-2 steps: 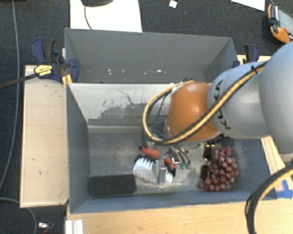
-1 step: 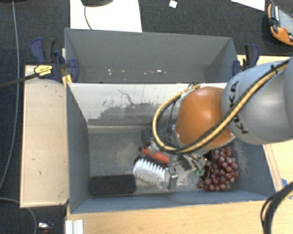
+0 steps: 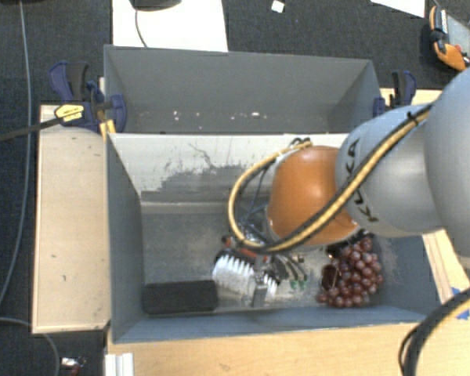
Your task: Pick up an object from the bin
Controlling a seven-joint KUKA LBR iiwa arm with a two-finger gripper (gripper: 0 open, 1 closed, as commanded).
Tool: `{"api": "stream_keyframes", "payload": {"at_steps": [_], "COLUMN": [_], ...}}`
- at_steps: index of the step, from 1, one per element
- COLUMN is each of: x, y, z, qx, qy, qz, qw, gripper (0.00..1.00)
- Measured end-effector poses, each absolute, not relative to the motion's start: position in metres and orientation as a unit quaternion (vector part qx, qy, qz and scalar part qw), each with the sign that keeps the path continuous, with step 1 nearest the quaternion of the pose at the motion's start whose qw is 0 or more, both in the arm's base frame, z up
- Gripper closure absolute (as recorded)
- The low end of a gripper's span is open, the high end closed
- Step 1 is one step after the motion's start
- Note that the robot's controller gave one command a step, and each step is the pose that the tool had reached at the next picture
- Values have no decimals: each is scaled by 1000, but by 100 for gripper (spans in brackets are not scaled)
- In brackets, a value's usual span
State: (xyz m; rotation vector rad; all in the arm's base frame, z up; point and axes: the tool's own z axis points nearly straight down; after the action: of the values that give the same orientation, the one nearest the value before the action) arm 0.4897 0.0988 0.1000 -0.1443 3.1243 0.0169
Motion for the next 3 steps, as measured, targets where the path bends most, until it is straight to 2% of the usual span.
{"api": "stream_keyframes", "payload": {"at_steps": [1, 2, 3], "x": [491, 491, 491], "y": [119, 104, 104], "z": [70, 71, 71], "qx": [-111, -26, -26], "qy": [994, 1000, 1000], "qz": [2, 7, 7], "qw": [5, 4, 4], "gripper": [0, 100, 100]}}
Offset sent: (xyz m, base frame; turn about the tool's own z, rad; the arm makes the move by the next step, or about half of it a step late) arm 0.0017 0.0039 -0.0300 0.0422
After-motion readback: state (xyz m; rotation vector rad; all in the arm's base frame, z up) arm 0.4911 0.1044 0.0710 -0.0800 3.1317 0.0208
